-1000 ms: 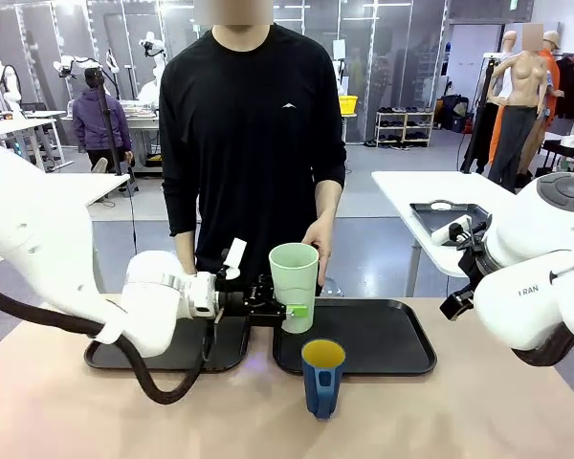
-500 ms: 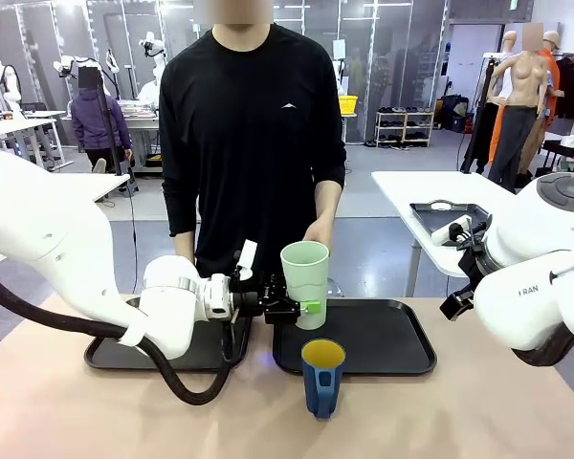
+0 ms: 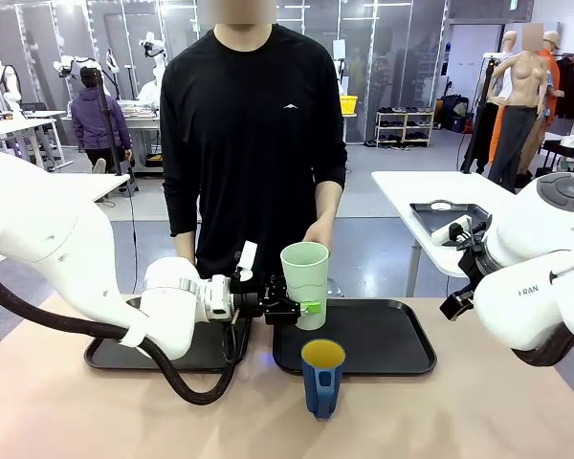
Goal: Sort and store the cups by type.
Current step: Place the picked Reusable plastic cup into the Flat Tray indicated by the person.
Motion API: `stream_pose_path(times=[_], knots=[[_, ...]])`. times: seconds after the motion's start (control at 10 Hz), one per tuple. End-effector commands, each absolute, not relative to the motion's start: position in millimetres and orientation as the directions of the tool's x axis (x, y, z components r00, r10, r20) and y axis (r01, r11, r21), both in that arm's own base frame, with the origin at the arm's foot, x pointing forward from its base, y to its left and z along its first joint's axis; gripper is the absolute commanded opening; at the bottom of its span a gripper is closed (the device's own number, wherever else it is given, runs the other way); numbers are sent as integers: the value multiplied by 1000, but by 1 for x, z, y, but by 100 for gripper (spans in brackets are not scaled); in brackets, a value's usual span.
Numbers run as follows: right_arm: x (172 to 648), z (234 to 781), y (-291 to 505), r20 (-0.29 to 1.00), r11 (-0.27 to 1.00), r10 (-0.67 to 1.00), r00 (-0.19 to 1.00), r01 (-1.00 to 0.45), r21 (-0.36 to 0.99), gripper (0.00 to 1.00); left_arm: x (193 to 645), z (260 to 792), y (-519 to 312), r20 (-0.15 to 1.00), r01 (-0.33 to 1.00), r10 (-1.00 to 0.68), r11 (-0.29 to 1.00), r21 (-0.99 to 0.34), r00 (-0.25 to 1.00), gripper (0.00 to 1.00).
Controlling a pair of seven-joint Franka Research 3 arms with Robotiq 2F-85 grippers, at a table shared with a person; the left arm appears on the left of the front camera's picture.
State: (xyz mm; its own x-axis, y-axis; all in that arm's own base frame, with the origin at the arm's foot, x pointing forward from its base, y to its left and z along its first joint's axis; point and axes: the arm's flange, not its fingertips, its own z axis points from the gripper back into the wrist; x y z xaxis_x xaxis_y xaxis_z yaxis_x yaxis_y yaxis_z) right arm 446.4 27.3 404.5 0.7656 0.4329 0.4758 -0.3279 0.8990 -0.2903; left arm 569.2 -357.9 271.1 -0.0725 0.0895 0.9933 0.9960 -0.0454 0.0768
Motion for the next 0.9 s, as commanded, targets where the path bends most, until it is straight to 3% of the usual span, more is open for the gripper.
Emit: stream_pose_path(times=[0.0,0.8], knots=[[445,402,27,474,899,433,767,-328,-289,100,566,275,-357,994,995,81,-57,80,-75,83],[445,402,27,474,899,433,767,-328,-289,100,601,244,-395,994,999,97,7,41,-42,83]])
